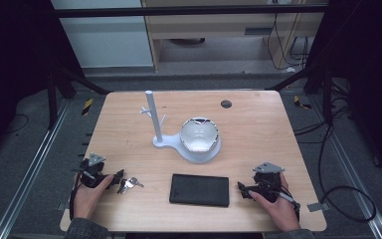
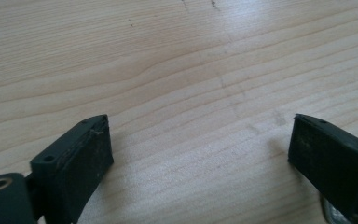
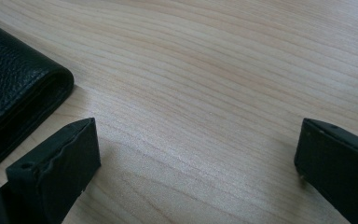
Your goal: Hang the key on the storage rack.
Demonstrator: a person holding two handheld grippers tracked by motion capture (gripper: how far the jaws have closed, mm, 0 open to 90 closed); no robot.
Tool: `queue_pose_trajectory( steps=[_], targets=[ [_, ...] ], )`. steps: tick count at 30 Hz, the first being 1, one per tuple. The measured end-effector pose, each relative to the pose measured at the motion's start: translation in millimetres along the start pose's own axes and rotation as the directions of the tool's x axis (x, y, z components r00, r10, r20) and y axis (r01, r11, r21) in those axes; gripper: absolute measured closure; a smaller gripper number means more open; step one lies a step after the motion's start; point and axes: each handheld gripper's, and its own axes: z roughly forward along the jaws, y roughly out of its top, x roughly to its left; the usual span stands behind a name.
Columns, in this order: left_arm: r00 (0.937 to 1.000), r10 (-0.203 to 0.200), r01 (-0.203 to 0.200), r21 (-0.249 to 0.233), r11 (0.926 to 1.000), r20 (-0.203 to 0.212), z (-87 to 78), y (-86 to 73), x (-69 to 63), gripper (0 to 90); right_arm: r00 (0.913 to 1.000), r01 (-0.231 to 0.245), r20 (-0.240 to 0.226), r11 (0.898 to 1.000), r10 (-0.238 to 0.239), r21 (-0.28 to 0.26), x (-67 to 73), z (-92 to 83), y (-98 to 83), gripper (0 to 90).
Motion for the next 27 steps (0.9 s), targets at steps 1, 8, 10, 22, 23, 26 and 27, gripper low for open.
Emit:
queue_pose_trajectory(
  steps=[1, 8, 10, 22, 23, 26, 27],
  targets=[
    [1.0000, 0.000, 0.000, 0.000, 1.0000, 0.000, 0.0, 0.0, 0.0, 7.6, 1.0000, 0.000, 0.000, 1.000, 0.000, 0.000, 0.0, 0.0, 0.0, 0.3],
    [0.9914, 0.091, -0.094, 0.032, 0.9950, 0.094, -27.3, 25.1, -28.5, 5.5, 1.0000, 0.003, -0.001, 1.000, -0.003, 0.001, -0.1, -0.7, -0.5, 0.3],
    [0.9895, 0.103, -0.109, 0.059, 0.9923, 0.102, -30.5, 28.9, -32.6, 5.5, 1.0000, 0.006, -0.002, 1.000, -0.006, 0.001, -0.2, -0.8, -0.7, 0.4],
    [0.9760, 0.152, -0.184, 0.215, 0.9593, 0.156, -53.4, 32.6, -60.7, 13.4, 1.0000, 0.009, -0.002, 1.000, -0.009, 0.002, -0.4, -1.0, -0.9, 0.4],
    [0.9760, 0.152, -0.184, 0.215, 0.9593, 0.156, -53.4, 32.6, -60.7, 14.2, 1.0000, 0.003, -0.005, 1.000, -0.003, 0.004, -0.1, -1.3, -0.7, 0.3],
    [0.9702, 0.167, -0.206, 0.235, 0.9500, 0.175, -54.7, 32.3, -66.8, 15.7, 1.0000, 0.010, -0.001, 1.000, -0.010, 0.002, -0.4, -1.0, -0.9, 0.3],
    [0.9702, 0.167, -0.206, 0.235, 0.9500, 0.175, -54.7, 32.3, -66.8, 16.4, 1.0000, 0.010, -0.001, 1.000, -0.010, 0.002, -0.4, -1.0, -0.9, 0.3]
  ],
)
